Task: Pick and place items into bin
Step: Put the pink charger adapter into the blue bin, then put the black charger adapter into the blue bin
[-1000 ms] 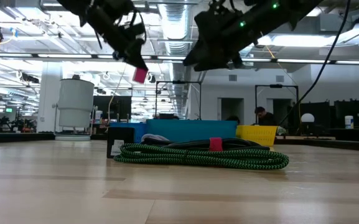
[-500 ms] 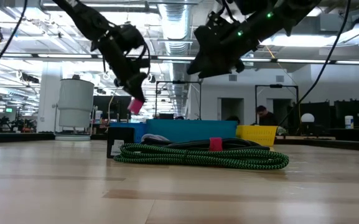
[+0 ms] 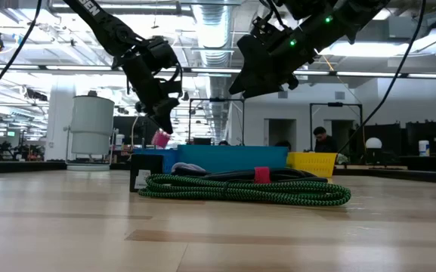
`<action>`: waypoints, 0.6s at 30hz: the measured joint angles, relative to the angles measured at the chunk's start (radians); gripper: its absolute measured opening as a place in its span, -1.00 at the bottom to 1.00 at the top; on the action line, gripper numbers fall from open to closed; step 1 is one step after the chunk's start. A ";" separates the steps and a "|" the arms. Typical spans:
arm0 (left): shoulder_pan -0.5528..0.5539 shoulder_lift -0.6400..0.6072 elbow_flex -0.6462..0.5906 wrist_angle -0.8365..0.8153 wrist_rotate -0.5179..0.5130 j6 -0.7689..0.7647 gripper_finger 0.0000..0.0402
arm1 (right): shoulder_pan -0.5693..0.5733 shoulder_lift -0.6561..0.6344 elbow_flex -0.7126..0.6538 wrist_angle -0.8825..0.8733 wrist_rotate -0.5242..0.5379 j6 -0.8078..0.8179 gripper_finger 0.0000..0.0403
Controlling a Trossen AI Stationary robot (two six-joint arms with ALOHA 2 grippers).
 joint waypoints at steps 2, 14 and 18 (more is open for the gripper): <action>0.000 0.000 0.000 0.000 -0.014 -0.011 -0.78 | 0.001 0.000 0.000 0.000 0.000 0.000 0.19; -0.026 -0.001 0.000 -0.024 0.060 -0.145 -0.53 | 0.004 0.000 0.000 -0.011 -0.001 0.001 0.19; -0.041 -0.016 0.000 -0.059 0.116 -0.215 -0.53 | 0.004 0.000 0.000 -0.011 -0.001 0.022 0.19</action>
